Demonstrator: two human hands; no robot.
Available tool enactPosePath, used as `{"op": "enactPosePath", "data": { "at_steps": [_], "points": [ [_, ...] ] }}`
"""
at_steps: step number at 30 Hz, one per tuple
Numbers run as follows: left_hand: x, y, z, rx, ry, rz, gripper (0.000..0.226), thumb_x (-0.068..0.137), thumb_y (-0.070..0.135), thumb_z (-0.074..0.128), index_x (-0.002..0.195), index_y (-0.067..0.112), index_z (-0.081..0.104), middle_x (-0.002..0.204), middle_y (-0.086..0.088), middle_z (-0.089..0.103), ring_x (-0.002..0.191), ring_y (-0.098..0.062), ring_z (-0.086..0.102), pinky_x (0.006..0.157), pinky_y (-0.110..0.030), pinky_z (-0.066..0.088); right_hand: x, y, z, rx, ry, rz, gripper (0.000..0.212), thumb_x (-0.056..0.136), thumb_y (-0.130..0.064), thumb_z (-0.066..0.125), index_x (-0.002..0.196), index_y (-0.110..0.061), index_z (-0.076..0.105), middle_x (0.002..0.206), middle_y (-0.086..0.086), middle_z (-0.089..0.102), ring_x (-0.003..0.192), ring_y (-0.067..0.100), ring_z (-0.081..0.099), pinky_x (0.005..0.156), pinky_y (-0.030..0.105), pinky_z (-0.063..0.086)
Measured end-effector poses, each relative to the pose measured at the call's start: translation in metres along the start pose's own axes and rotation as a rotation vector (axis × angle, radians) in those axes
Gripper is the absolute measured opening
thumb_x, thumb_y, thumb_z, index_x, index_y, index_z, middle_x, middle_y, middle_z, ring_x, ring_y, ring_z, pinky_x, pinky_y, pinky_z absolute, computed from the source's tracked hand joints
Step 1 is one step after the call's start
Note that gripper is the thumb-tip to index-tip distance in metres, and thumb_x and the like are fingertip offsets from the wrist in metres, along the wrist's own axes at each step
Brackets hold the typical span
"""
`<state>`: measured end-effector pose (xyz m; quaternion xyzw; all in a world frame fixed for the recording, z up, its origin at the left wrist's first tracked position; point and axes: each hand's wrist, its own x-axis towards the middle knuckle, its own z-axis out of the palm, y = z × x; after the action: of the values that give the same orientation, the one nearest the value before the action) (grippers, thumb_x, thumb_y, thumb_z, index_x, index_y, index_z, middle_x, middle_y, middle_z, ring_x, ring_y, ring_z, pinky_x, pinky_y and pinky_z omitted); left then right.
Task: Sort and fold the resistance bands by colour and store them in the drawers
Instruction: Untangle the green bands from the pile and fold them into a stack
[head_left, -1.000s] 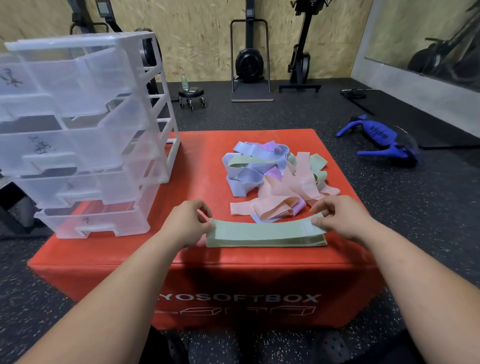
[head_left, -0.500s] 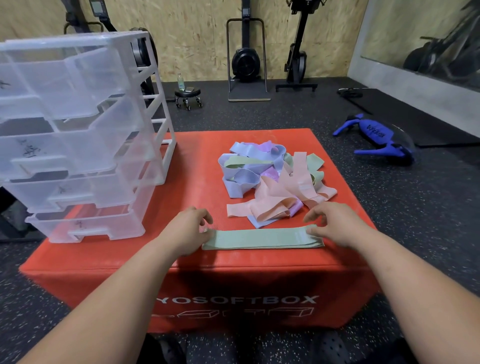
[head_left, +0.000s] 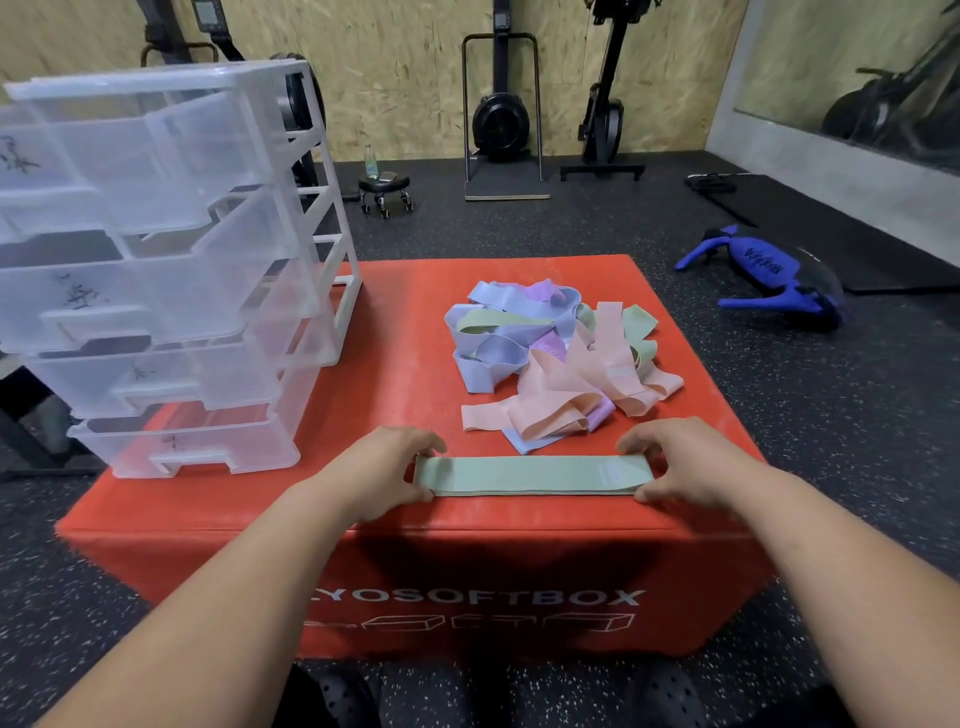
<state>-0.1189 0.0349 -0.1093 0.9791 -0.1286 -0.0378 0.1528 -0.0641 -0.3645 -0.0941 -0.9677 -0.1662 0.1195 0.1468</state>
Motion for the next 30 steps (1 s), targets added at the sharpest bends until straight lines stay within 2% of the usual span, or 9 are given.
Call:
{"op": "enactPosePath", "data": {
  "at_steps": [3, 5, 7, 9, 12, 17, 21, 25, 30],
  "points": [
    [0.003, 0.0, -0.001, 0.016, -0.012, 0.003, 0.068, 0.076, 0.039, 0.09, 0.137, 0.033, 0.062, 0.125, 0.014, 0.069, 0.106, -0.01, 0.062, 0.091, -0.03, 0.051, 0.001, 0.0, -0.001, 0.003, -0.008, 0.001, 0.062, 0.065, -0.03, 0.096, 0.122, -0.035, 0.071, 0.107, -0.019, 0.067, 0.099, 0.005, 0.064, 0.084, 0.017, 0.046],
    [0.005, -0.002, -0.002, 0.012, -0.013, 0.026, 0.071, 0.076, 0.047, 0.089, 0.139, 0.034, 0.06, 0.127, 0.015, 0.066, 0.11, -0.009, 0.06, 0.091, -0.028, 0.049, 0.003, 0.001, -0.004, -0.007, -0.017, -0.019, 0.064, 0.063, -0.038, 0.096, 0.122, -0.038, 0.07, 0.11, -0.019, 0.068, 0.1, 0.005, 0.064, 0.085, 0.019, 0.047],
    [0.01, -0.004, -0.003, -0.023, 0.006, 0.041, 0.07, 0.078, 0.054, 0.086, 0.139, 0.034, 0.06, 0.127, 0.013, 0.065, 0.113, -0.009, 0.061, 0.091, -0.025, 0.048, 0.008, 0.003, -0.009, 0.015, 0.001, -0.045, 0.062, 0.065, -0.047, 0.095, 0.122, -0.04, 0.069, 0.112, -0.024, 0.067, 0.1, 0.002, 0.063, 0.082, 0.014, 0.044],
    [0.016, -0.006, -0.005, -0.066, 0.044, 0.04, 0.066, 0.081, 0.057, 0.083, 0.138, 0.034, 0.06, 0.126, 0.013, 0.065, 0.112, -0.007, 0.061, 0.095, -0.028, 0.05, 0.013, 0.005, -0.015, 0.08, 0.077, -0.055, 0.054, 0.069, -0.049, 0.092, 0.117, -0.041, 0.07, 0.109, -0.026, 0.067, 0.096, -0.002, 0.063, 0.078, 0.006, 0.039],
    [0.029, -0.007, -0.007, -0.096, 0.109, 0.039, 0.063, 0.081, 0.063, 0.078, 0.136, 0.036, 0.061, 0.124, 0.016, 0.065, 0.11, -0.004, 0.06, 0.1, -0.034, 0.051, 0.025, 0.006, -0.024, 0.194, 0.236, -0.03, 0.043, 0.074, -0.04, 0.091, 0.113, -0.034, 0.074, 0.107, -0.016, 0.074, 0.092, -0.002, 0.067, 0.075, 0.004, 0.041],
    [0.059, -0.003, -0.001, -0.173, 0.267, -0.004, 0.05, 0.086, 0.047, 0.082, 0.131, 0.03, 0.067, 0.121, 0.011, 0.067, 0.11, -0.012, 0.062, 0.099, -0.039, 0.052, 0.06, -0.01, -0.034, 0.284, 0.382, -0.001, 0.034, 0.083, -0.034, 0.084, 0.115, -0.034, 0.075, 0.109, -0.014, 0.073, 0.095, 0.007, 0.068, 0.084, 0.026, 0.048],
    [0.085, -0.004, 0.004, -0.201, 0.319, -0.062, 0.05, 0.088, 0.05, 0.076, 0.133, 0.032, 0.065, 0.127, 0.011, 0.065, 0.116, -0.015, 0.061, 0.099, -0.041, 0.053, 0.105, -0.038, -0.032, 0.298, 0.444, -0.009, 0.034, 0.088, -0.03, 0.079, 0.121, -0.03, 0.073, 0.114, -0.01, 0.071, 0.099, 0.015, 0.066, 0.089, 0.032, 0.049],
    [0.106, -0.01, 0.008, -0.226, 0.368, -0.101, 0.048, 0.09, 0.042, 0.076, 0.135, 0.03, 0.064, 0.13, 0.008, 0.064, 0.121, -0.017, 0.059, 0.101, -0.041, 0.051, 0.154, -0.067, -0.026, 0.236, 0.493, -0.036, 0.036, 0.09, -0.032, 0.074, 0.125, -0.026, 0.072, 0.121, -0.005, 0.071, 0.11, 0.022, 0.063, 0.094, 0.038, 0.051],
    [0.124, -0.02, 0.01, -0.275, 0.43, -0.153, 0.042, 0.09, 0.035, 0.076, 0.131, 0.028, 0.067, 0.127, 0.006, 0.066, 0.115, -0.019, 0.06, 0.097, -0.035, 0.049, 0.216, -0.091, -0.021, 0.15, 0.402, 0.016, 0.039, 0.09, -0.036, 0.067, 0.129, -0.032, 0.069, 0.127, -0.001, 0.069, 0.116, 0.025, 0.062, 0.091, 0.041, 0.054]
  ]
}}
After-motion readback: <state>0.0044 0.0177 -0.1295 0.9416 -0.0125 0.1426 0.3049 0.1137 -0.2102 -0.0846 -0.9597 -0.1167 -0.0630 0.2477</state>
